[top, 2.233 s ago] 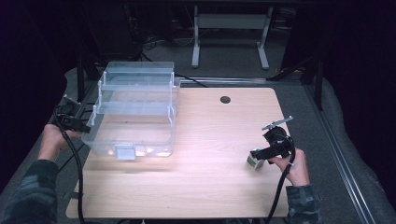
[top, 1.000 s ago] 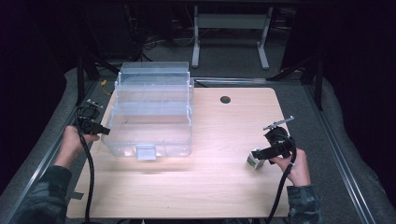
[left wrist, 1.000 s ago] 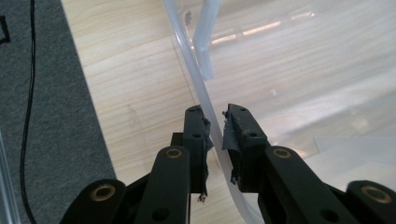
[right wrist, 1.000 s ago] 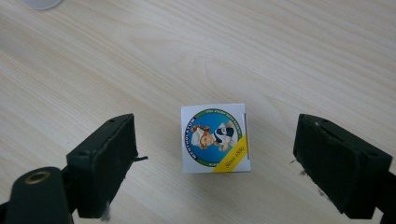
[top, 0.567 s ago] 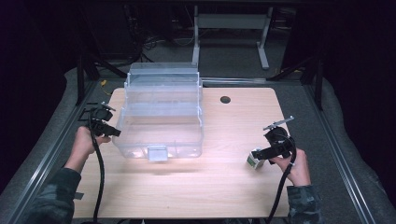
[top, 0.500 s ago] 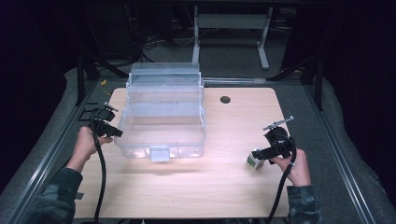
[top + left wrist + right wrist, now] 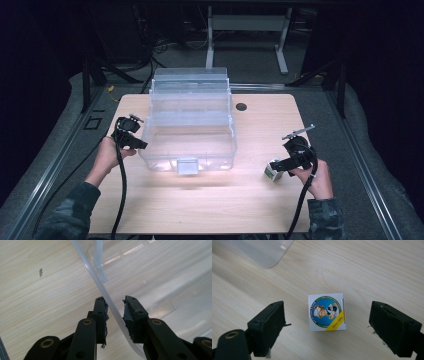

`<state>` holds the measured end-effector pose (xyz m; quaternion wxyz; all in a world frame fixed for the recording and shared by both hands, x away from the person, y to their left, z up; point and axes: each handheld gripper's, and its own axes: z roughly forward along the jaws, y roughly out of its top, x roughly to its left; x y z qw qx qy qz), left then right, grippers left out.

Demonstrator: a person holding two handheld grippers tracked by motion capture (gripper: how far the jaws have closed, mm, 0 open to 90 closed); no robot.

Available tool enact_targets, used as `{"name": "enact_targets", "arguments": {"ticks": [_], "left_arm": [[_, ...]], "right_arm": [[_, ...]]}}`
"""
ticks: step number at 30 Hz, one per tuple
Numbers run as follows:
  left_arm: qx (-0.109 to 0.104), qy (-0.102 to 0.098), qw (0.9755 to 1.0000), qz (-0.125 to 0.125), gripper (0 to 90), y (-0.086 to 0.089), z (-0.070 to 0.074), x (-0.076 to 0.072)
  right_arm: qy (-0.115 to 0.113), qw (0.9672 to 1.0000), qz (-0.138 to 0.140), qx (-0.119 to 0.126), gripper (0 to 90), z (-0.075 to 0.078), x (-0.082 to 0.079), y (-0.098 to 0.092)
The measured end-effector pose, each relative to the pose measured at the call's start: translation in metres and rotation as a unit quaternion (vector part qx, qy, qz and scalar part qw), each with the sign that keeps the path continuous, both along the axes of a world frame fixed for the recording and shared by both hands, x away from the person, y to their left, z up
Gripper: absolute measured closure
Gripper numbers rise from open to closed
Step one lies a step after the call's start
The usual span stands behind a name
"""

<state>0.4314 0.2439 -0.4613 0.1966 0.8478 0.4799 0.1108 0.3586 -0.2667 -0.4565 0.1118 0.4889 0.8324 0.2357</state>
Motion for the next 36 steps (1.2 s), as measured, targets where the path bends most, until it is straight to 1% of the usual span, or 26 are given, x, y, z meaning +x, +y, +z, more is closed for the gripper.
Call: {"name": "enact_targets", "arguments": {"ticks": [11,13,16,20,22,23,25,26,27,28,29,30,32,34,35,36], "left_arm": [[-0.005,0.002,0.9999,-0.014,70.1,-0.024,0.0,-0.002],[-0.004,0.003,0.9998,-0.018,69.9,-0.028,0.0,-0.002],[-0.002,0.005,0.9998,-0.021,69.7,-0.033,0.001,-0.002],[-0.004,0.005,0.9996,-0.028,68.5,-0.035,0.0,-0.002],[-0.006,0.008,0.9995,-0.029,67.5,-0.034,0.0,-0.002],[-0.006,0.012,0.9994,-0.033,66.6,-0.034,0.001,-0.002],[-0.016,0.019,0.9989,-0.041,57.6,-0.032,0.004,-0.003],[-0.018,0.02,0.9988,-0.041,50.2,-0.031,0.006,-0.004],[-0.02,0.017,0.9989,-0.04,44.5,-0.031,0.009,-0.006],[-0.02,0.018,0.9986,-0.046,40.5,-0.029,0.012,-0.008],[-0.026,0.017,0.9984,-0.047,36.8,-0.027,0.015,-0.009],[-0.028,0.016,0.9983,-0.049,34.5,-0.025,0.018,-0.011],[-0.026,0.012,0.9981,-0.054,29.8,-0.021,0.025,-0.015],[-0.028,0.012,0.9975,-0.063,26.7,-0.016,0.03,-0.019],[-0.032,0.01,0.9974,-0.063,23.8,-0.014,0.033,-0.021],[-0.031,0.009,0.9975,-0.063,22.2,-0.011,0.035,-0.024]], "right_arm": [[0.005,1.0,0.001,-0.003,13.0,-0.001,0.0,0.0],[0.005,1.0,0.007,-0.003,13.0,-0.001,0.0,0.0],[0.004,1.0,0.004,-0.005,12.9,-0.001,-0.001,0.0],[0.005,1.0,0.007,-0.002,12.9,0.0,-0.001,-0.001],[0.007,0.9999,0.009,-0.006,12.8,-0.001,-0.001,0.0],[0.009,0.9999,0.008,-0.011,12.8,-0.001,-0.002,0.0],[0.012,0.9998,0.011,-0.012,12.7,-0.002,-0.001,0.0],[0.013,0.9998,0.011,-0.014,12.6,-0.002,-0.001,0.0],[0.014,0.9997,0.012,-0.015,12.6,-0.002,-0.001,0.001],[0.015,0.9997,0.013,-0.015,12.5,-0.002,-0.001,0.001],[0.016,0.9997,0.014,-0.013,12.4,-0.003,-0.001,0.001],[0.016,0.9997,0.015,-0.013,12.3,-0.003,-0.001,0.001],[0.016,0.9997,0.017,-0.012,12.2,-0.003,-0.002,0.002],[0.014,0.9997,0.018,-0.013,12.2,-0.003,-0.002,0.003],[0.014,0.9997,0.016,-0.013,12.3,-0.002,-0.002,0.003],[0.014,0.9997,0.015,-0.015,12.3,-0.002,-0.002,0.004]]}}
